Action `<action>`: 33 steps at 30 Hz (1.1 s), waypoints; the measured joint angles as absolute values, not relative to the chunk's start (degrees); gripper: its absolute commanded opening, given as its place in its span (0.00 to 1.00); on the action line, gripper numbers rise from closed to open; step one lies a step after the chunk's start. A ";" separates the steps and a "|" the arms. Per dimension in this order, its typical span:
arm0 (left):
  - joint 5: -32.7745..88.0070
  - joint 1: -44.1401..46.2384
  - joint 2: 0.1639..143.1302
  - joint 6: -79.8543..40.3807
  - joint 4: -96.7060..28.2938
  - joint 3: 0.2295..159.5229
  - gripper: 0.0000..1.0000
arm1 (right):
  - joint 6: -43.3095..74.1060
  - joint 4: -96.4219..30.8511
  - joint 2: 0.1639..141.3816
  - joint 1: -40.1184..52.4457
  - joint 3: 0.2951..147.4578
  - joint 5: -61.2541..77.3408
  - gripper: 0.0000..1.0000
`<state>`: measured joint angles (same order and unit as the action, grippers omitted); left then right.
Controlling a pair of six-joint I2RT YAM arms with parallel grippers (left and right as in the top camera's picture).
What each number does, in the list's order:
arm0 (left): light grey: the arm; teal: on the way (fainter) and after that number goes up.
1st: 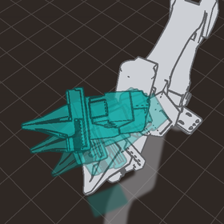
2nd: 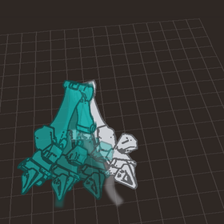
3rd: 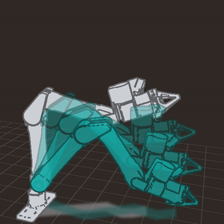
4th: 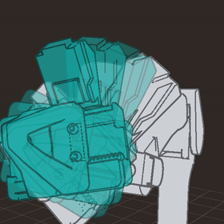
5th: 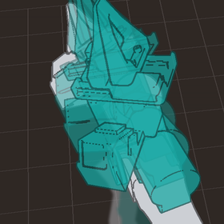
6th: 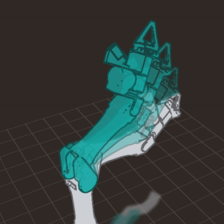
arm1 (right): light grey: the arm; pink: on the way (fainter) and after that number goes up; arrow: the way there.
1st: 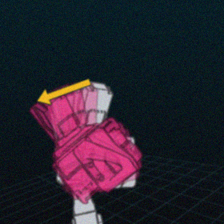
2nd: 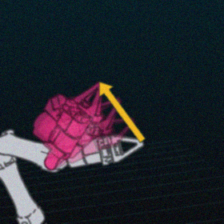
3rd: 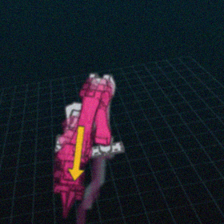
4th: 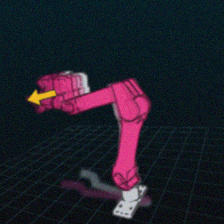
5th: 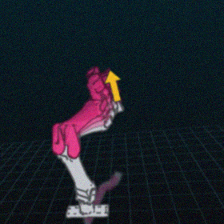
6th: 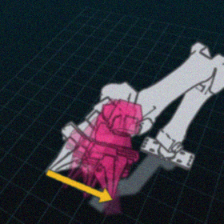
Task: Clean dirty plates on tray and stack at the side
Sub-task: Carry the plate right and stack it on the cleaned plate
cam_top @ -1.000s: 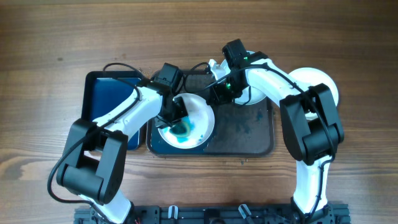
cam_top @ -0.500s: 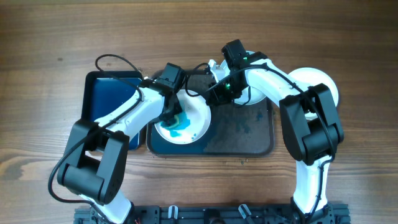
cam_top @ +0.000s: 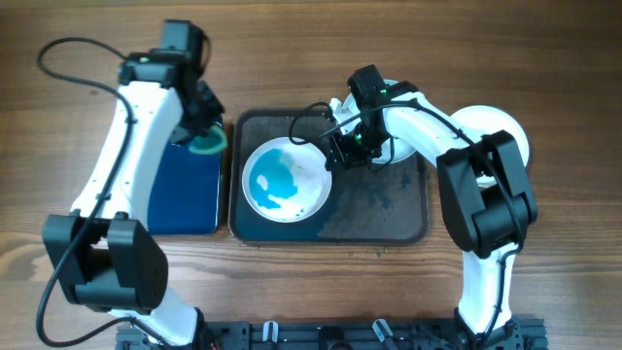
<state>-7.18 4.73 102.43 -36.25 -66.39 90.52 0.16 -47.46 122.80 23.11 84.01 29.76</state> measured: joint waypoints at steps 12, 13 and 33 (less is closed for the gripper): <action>-7.20 -2.74 102.43 -32.99 -64.90 90.52 0.04 | 5.13 -49.19 121.67 26.83 84.01 21.41 0.04; -7.20 -2.74 102.43 -32.99 -64.84 90.50 0.04 | 6.55 -49.76 120.07 28.08 83.99 16.27 0.04; -7.20 -2.74 102.43 -32.60 -64.05 90.50 0.04 | 6.26 -41.58 98.00 64.88 83.92 -83.00 0.04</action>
